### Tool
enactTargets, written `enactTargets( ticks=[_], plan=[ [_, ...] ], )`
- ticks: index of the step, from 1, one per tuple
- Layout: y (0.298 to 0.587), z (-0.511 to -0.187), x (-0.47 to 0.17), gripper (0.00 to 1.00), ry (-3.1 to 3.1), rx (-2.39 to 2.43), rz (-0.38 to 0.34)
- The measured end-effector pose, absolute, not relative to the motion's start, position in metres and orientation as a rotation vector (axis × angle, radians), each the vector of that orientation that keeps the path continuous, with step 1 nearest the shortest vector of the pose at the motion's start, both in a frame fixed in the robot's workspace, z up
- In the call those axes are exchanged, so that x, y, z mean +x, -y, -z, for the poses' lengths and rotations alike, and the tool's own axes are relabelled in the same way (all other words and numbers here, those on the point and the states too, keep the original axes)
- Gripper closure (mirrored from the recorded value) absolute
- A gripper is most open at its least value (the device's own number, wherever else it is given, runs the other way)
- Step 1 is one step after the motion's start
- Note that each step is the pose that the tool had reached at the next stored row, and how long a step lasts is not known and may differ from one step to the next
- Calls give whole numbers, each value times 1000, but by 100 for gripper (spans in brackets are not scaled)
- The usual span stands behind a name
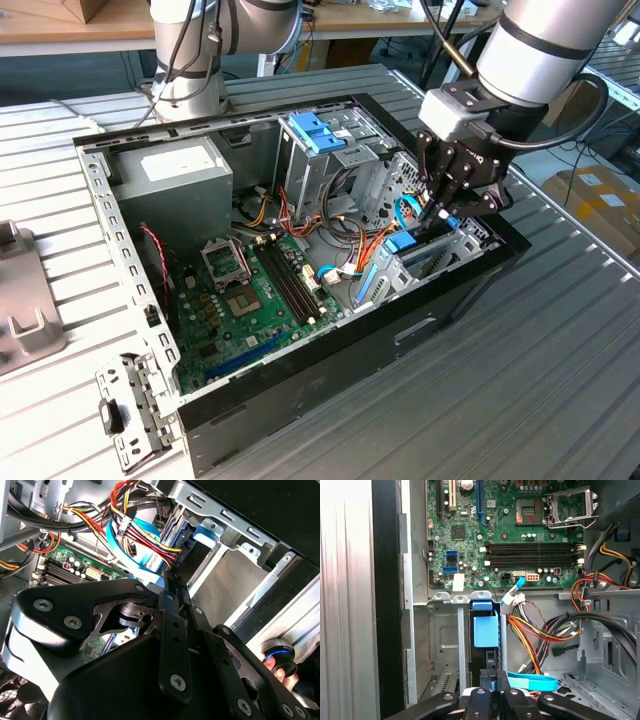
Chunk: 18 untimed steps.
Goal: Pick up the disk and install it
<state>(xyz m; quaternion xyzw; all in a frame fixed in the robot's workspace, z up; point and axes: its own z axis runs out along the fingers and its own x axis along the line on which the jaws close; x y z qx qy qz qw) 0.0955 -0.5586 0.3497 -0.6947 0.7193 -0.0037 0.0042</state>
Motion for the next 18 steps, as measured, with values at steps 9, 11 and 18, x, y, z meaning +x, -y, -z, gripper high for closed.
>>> enactTargets(
  ticks=[9, 11, 18],
  plan=[
    [559, -348, 96, 84, -2252, -2175, 8],
    [559, -348, 96, 84, -2251, -2175, 7],
    [559, -352, 96, 84, -2249, -2174, 2]
  ],
)
